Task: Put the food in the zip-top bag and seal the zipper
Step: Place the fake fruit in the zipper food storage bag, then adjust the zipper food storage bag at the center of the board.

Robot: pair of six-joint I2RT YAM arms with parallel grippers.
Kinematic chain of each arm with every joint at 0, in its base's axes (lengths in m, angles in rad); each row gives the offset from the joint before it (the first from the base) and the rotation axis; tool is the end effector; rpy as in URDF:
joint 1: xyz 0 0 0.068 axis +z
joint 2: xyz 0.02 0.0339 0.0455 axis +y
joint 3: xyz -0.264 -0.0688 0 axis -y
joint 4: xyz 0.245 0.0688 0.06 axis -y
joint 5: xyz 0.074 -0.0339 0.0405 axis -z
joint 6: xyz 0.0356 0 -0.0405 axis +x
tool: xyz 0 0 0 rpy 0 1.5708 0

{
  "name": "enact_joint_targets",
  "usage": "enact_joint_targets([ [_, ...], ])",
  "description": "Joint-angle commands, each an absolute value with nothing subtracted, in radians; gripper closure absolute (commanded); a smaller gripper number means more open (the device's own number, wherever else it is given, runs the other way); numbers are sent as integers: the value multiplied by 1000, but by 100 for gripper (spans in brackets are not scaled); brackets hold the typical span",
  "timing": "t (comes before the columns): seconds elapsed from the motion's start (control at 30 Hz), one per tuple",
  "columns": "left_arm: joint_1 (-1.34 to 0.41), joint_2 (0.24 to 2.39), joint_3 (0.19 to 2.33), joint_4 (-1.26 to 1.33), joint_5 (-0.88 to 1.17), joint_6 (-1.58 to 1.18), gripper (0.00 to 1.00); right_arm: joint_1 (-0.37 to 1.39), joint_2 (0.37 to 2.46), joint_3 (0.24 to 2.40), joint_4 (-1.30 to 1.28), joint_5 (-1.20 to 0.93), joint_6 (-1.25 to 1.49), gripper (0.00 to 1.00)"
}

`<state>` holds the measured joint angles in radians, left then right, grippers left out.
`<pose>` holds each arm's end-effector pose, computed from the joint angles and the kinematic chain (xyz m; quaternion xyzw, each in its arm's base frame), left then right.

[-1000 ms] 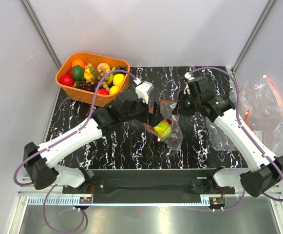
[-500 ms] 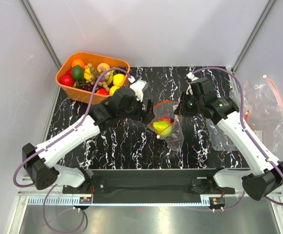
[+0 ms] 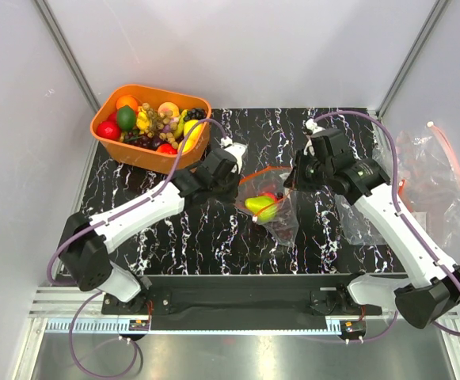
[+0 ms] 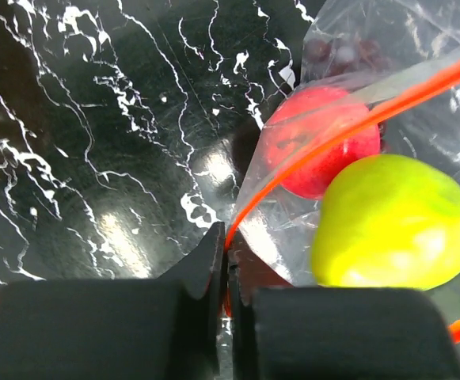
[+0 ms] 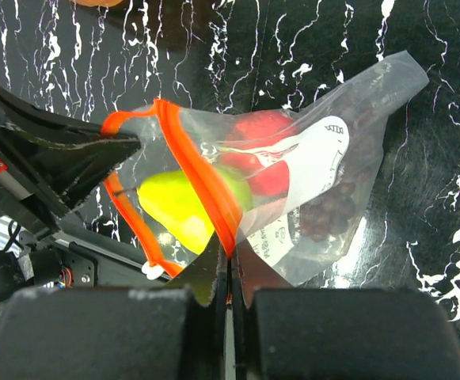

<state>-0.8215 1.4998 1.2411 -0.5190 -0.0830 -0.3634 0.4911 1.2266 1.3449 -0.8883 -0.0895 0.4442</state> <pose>0.2279 -0.2407 0.2953 0.1936 0.9012 -0.1837 0.3415 0.2152 0.1187 0.3743 -0.0390 0.9193 0.2123 0.3290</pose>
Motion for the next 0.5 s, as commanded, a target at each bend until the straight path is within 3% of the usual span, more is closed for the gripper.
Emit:
enact_joint_targets([
  [0.0, -827, 1491, 1325, -503, -90, -336, 100, 495, 1193, 1332, -861, -78, 446, 100],
  [0.13, -864, 1453, 1456, -623, -161, -310, 100, 495, 1210, 1283, -819, -100, 449, 100],
  [0.23, -902, 1418, 1526, -643, -91, -310, 100, 497, 1244, 1255, -781, -117, 454, 100],
  [0.33, -922, 1396, 1513, -594, -14, -318, 99, 497, 1279, 1272, -782, -118, 448, 100],
  [0.47, -896, 1405, 1459, -598, -63, -301, 99, 495, 1261, 1367, -850, -72, 431, 100],
])
